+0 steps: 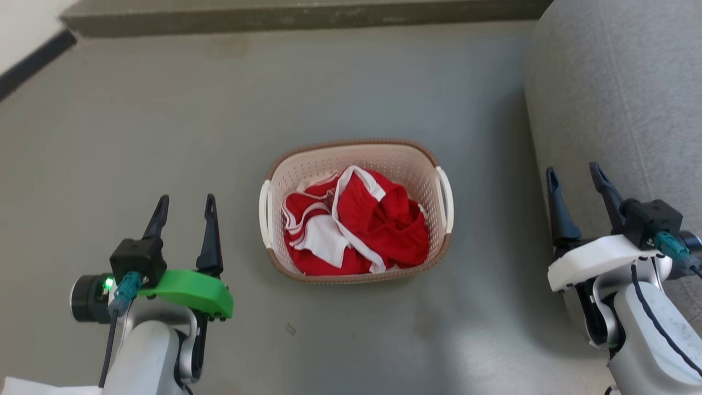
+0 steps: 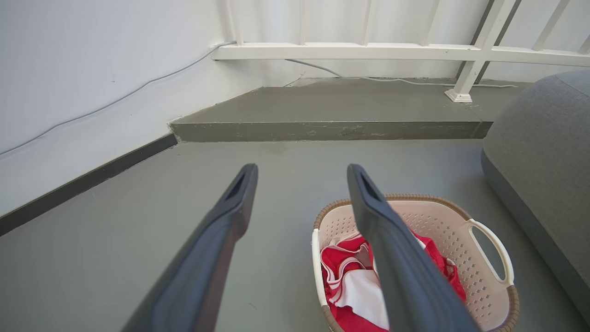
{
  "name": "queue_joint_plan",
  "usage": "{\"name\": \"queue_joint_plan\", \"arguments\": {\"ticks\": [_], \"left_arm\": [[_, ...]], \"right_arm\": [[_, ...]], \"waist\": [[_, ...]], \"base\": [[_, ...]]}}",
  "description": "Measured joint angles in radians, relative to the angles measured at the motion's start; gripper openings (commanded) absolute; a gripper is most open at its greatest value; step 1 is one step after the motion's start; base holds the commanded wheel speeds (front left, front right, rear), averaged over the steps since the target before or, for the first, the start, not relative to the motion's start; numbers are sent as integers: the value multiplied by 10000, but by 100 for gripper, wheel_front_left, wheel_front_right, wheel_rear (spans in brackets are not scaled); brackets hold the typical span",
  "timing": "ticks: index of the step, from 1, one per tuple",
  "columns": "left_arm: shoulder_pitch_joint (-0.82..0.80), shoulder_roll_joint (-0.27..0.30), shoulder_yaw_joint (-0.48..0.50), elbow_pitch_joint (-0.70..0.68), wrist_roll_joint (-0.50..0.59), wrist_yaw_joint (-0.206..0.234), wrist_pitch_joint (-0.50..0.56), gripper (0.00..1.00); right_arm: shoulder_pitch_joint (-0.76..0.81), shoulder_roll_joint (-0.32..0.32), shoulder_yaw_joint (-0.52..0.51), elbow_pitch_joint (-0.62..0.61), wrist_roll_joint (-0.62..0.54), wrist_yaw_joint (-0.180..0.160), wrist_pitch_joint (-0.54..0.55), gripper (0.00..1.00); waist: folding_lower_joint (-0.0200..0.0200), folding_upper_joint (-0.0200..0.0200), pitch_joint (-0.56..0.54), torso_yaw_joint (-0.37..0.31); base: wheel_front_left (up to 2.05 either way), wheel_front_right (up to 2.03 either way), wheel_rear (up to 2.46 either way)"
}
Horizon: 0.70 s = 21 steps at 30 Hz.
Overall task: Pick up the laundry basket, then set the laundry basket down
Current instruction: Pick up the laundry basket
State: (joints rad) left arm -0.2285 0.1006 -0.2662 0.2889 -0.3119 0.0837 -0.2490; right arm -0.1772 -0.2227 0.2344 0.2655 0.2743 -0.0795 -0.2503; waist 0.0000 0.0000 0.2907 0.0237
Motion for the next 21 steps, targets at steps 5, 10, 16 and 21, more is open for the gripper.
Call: {"name": "queue_joint_plan", "arguments": {"ticks": [5, 10, 16, 21], "left_arm": [[-408, -176, -27, -19, 0, 0, 0, 100], [-990, -196, -38, -21, 0, -4, 0, 100], [-1586, -255, -38, -12, -2, -4, 0, 100], [-2220, -318, -69, 69, -2, -58, -29, 100]], "right_arm": [[-367, -6, -2, -48, -2, 31, 0, 100], [-865, -29, -58, -113, -6, 90, -2, 100], [-1342, -46, -94, -153, -6, 90, -2, 100], [-1894, -48, -159, -174, -6, 180, -4, 100]], "waist": [[0, 0, 711, 49], [-1, 0, 1576, 97], [0, 0, 2440, 135], [0, 0, 3164, 171]], "base": [[0, 0, 0], [0, 0, 0], [0, 0, 0], [0, 0, 0]]}}
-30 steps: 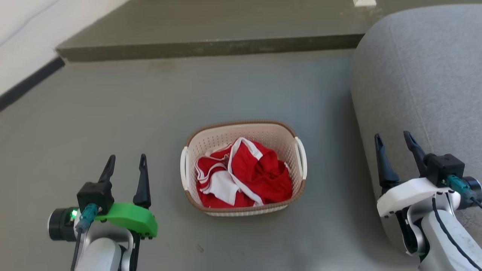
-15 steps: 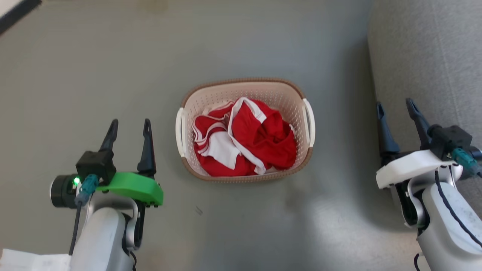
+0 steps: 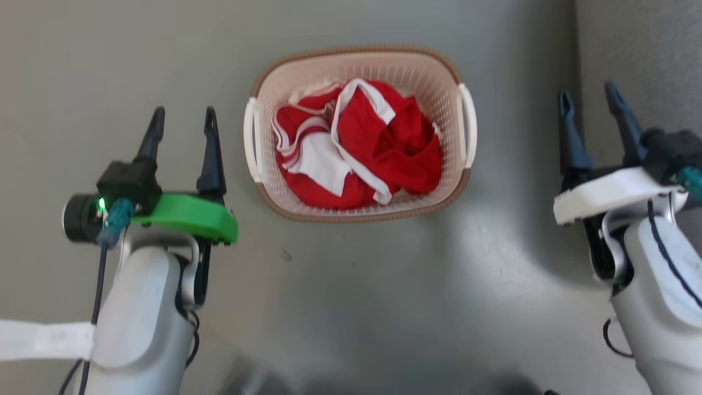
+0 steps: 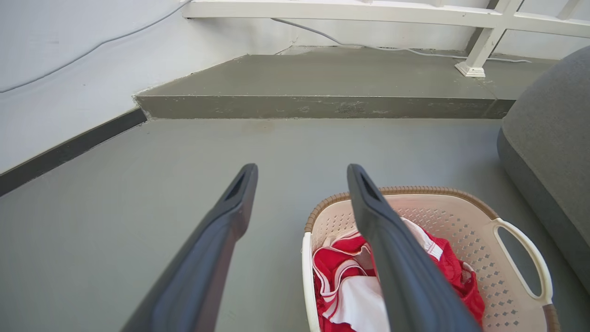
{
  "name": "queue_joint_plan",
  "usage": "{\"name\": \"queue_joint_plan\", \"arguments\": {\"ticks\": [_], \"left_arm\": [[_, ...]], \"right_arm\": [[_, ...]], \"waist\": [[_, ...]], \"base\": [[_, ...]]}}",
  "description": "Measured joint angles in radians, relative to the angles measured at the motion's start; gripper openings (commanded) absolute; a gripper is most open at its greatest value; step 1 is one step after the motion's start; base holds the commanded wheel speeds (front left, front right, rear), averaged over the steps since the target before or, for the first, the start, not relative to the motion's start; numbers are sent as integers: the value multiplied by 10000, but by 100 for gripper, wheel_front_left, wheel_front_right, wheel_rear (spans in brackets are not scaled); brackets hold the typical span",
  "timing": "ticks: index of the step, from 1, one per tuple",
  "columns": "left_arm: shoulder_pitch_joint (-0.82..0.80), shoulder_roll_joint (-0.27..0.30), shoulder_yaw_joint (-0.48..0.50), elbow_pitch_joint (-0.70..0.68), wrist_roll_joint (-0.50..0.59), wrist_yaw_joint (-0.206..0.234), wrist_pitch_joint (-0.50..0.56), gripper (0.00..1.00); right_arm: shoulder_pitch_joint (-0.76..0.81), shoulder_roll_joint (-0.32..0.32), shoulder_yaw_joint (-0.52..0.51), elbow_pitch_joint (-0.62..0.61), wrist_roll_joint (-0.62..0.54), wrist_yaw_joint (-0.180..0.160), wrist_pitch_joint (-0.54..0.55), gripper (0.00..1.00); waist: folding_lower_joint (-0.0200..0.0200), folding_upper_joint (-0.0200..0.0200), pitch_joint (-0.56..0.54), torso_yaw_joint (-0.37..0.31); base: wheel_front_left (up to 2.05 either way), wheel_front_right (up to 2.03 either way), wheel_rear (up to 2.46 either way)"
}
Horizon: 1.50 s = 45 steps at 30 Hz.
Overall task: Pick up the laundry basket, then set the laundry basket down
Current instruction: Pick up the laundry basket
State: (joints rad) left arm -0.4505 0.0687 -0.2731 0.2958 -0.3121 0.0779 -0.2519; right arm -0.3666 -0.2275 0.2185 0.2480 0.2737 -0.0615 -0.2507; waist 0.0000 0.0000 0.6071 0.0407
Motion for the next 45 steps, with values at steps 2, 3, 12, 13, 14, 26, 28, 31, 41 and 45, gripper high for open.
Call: {"name": "queue_joint_plan", "arguments": {"ticks": [2, 3, 12, 13, 14, 26, 28, 31, 41, 45], "left_arm": [[-293, -42, -25, 73, 0, -77, 0, 100], [-450, -75, -33, 132, 0, -77, 0, 100], [-2113, -184, -86, 1028, -178, -447, 146, 100], [-2257, -186, -81, 1177, -228, -491, 153, 100], [-2399, -186, -102, 1335, -259, -564, 222, 100], [-3420, -288, -242, 3333, -646, -1189, 777, 100], [-3531, -305, -238, 3620, -740, -1233, 941, 100], [-3731, -316, -234, 4080, -911, -1310, 1062, 100], [-4369, -385, -230, 5143, -1060, -1565, 1371, 100], [-4660, -405, -228, 5528, -1087, -1639, 1423, 100]], "right_arm": [[-275, -2, -25, 10, 0, 4, -10, 100], [-424, -2, -33, 17, 0, 13, -10, 100], [-1878, 75, 142, 782, -10, 265, -12, 100], [-1985, 100, 184, 913, -10, 297, -12, 100], [-2080, 115, 201, 1047, -10, 351, -12, 100], [-2976, 458, 723, 2978, -196, 692, 8, 100], [-3110, 589, 830, 3248, -196, 746, 54, 100], [-3387, 840, 1001, 3641, -203, 874, 100, 100], [-4023, 1043, 1174, 4637, -226, 993, 138, 100], [-4366, 1152, 1310, 4978, -282, 1097, 138, 100]], "waist": [[0, 0, 291, 15], [0, 0, 433, 23], [1, 0, 1784, 86], [1, 0, 1887, 88], [1, 0, 1983, 90], [1, 0, 2572, -22], [1, 0, 2625, -45], [1, 0, 2738, -103], [1, 0, 3148, -296], [0, 0, 3359, -386]], "base": [[0, 0, 0], [0, 0, 0], [0, 0, 0], [0, 0, 0], [0, 0, 0], [0, 0, 0], [0, 0, 0], [0, 0, 0], [0, 0, 0], [0, 0, 0]]}}
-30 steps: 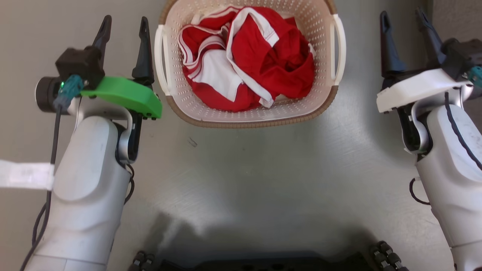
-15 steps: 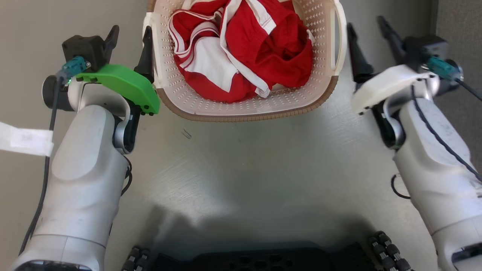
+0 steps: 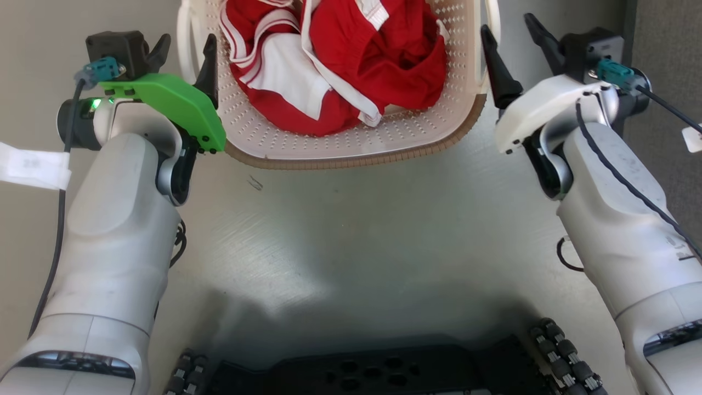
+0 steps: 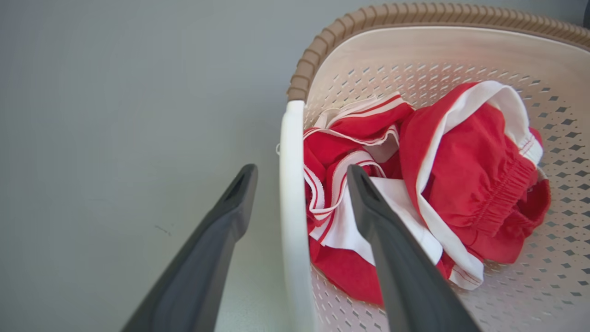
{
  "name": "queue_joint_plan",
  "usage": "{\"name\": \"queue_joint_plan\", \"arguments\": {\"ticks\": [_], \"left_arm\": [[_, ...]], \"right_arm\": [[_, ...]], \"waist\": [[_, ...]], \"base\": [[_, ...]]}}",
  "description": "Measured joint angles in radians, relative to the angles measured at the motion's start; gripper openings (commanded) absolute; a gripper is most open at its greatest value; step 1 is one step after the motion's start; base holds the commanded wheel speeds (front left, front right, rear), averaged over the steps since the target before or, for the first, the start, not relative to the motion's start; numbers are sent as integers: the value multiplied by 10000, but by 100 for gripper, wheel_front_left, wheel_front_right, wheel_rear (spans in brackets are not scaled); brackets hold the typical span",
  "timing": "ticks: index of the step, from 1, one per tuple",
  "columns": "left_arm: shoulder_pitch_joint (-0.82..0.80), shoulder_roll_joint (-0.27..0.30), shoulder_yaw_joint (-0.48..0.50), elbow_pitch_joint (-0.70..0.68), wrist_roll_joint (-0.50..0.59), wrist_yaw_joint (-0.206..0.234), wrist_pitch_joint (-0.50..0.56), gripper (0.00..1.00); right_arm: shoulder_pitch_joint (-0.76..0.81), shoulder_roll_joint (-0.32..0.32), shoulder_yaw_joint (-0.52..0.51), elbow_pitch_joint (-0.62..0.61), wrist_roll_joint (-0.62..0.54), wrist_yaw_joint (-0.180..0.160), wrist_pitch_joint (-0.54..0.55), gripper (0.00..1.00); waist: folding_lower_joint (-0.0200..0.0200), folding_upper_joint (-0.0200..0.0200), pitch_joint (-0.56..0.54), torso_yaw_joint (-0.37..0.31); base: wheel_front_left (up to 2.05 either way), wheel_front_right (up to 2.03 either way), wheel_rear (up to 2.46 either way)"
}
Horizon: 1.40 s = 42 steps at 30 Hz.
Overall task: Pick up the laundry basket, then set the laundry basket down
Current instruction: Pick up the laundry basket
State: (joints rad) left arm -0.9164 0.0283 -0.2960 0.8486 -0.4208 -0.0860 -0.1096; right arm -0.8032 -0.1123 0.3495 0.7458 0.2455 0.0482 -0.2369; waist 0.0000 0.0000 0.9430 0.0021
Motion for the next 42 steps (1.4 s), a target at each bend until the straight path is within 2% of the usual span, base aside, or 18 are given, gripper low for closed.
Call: {"name": "queue_joint_plan", "arguments": {"ticks": [16, 17, 18, 19, 22, 31, 42], "left_arm": [[-895, -23, 13, 1430, -174, -199, 121, 100], [-900, -23, 54, 1505, -205, -199, 121, 44], [-912, -23, 75, 1599, -270, -199, 134, 7], [-928, -23, 73, 1701, -328, -207, 134, 0], [-1044, -263, 40, 1829, -368, -290, 132, 0], [-1113, -382, 58, 2483, -424, -295, -159, 0], [-1034, -477, 151, 3463, -604, -370, -245, 0]], "right_arm": [[-936, 238, 151, 1060, 10, 222, -17, 100], [-962, 245, 148, 1137, 23, 224, -21, 34], [-993, 251, 146, 1225, 29, 249, -52, 0], [-1034, 276, 127, 1315, 56, 253, -59, 0], [-1178, 539, 121, 1457, 117, 384, -65, 0], [-1259, 617, 111, 2215, 196, 405, -90, 0], [-1203, 834, 222, 3152, 255, 652, -92, 0]], "waist": [[0, 0, 686, -253], [0, 0, 693, -252], [0, 0, 699, -251], [1, 0, 701, -250], [0, 0, 691, -242], [0, 0, 329, -231], [0, 0, -668, -286]], "base": [[0, 0, 0], [0, 0, 0], [0, 0, 0], [0, 0, 0], [0, 0, 0], [0, 0, 0], [0, 0, 0]]}}
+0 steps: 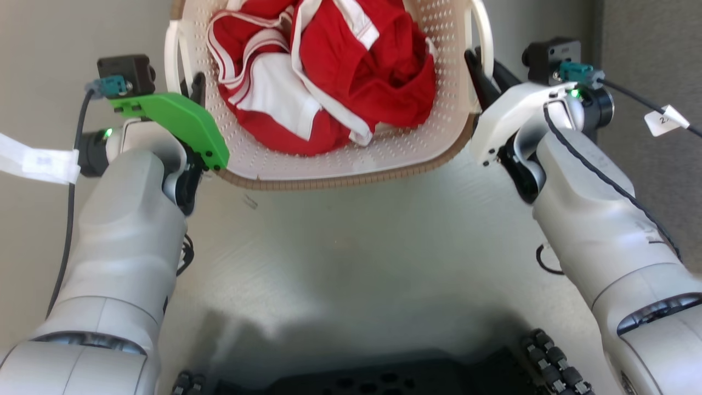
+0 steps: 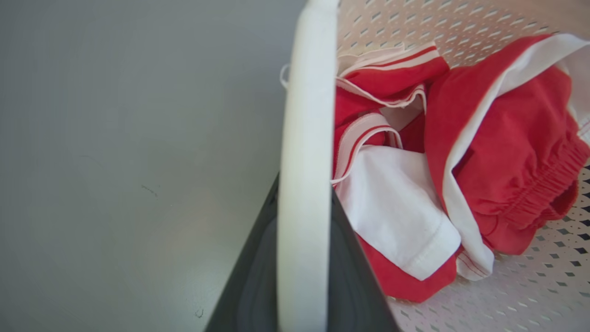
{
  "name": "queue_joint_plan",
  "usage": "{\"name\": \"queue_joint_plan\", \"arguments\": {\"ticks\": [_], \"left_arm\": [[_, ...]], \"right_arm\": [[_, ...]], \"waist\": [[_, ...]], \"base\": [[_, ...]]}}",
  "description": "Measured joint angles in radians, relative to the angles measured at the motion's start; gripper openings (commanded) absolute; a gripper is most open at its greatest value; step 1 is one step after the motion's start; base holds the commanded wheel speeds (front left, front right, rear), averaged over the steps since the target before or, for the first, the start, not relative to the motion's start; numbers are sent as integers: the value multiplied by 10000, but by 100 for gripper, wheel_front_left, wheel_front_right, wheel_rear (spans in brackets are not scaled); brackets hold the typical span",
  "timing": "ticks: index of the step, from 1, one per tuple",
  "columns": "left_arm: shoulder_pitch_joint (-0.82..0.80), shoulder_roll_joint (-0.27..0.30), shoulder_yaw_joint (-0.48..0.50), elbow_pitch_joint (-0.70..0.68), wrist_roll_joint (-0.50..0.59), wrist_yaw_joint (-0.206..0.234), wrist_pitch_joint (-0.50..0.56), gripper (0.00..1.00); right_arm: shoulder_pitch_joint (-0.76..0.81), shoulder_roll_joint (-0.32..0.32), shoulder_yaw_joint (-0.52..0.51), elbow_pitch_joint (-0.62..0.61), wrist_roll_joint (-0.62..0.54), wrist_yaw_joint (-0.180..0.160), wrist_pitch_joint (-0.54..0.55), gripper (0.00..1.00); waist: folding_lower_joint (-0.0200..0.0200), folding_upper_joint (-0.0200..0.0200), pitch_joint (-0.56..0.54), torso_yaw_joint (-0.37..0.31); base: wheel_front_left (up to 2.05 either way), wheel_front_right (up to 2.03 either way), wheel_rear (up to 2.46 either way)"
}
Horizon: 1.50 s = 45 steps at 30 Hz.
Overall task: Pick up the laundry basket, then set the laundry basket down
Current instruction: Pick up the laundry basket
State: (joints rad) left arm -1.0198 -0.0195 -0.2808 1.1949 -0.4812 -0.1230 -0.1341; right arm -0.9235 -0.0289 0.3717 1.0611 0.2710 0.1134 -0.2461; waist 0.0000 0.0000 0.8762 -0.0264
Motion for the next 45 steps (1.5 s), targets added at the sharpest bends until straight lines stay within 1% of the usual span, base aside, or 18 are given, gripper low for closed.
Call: {"name": "queue_joint_plan", "arguments": {"ticks": [7, 20, 31, 34, 45], "left_arm": [[384, -125, 44, 497, -140, -61, 102, 0], [1384, -268, 104, 796, -512, -90, 690, 0], [2274, -295, 35, 871, -637, -94, 1208, 0], [2611, -299, 48, 892, -752, -96, 1363, 0], [3481, -305, 105, 917, -1062, -105, 1954, 0]], "right_arm": [[304, 157, 61, 727, 293, 100, 8, 0], [952, 336, 267, 1710, 401, 217, 589, 0], [1767, 424, 380, 1870, 575, 278, 1014, 0], [2039, 447, 483, 1923, 577, 351, 1127, 0], [2856, 531, 662, 1967, 1009, 359, 1563, 0]], "waist": [[0, 0, -787, -110], [0, 0, -2417, -193], [0, 0, -3828, -277], [0, 0, -4216, -296], [-1, 0, -5512, -348]], "base": [[0, 0, 0], [0, 0, 0], [0, 0, 0], [0, 0, 0], [0, 0, 0]]}}
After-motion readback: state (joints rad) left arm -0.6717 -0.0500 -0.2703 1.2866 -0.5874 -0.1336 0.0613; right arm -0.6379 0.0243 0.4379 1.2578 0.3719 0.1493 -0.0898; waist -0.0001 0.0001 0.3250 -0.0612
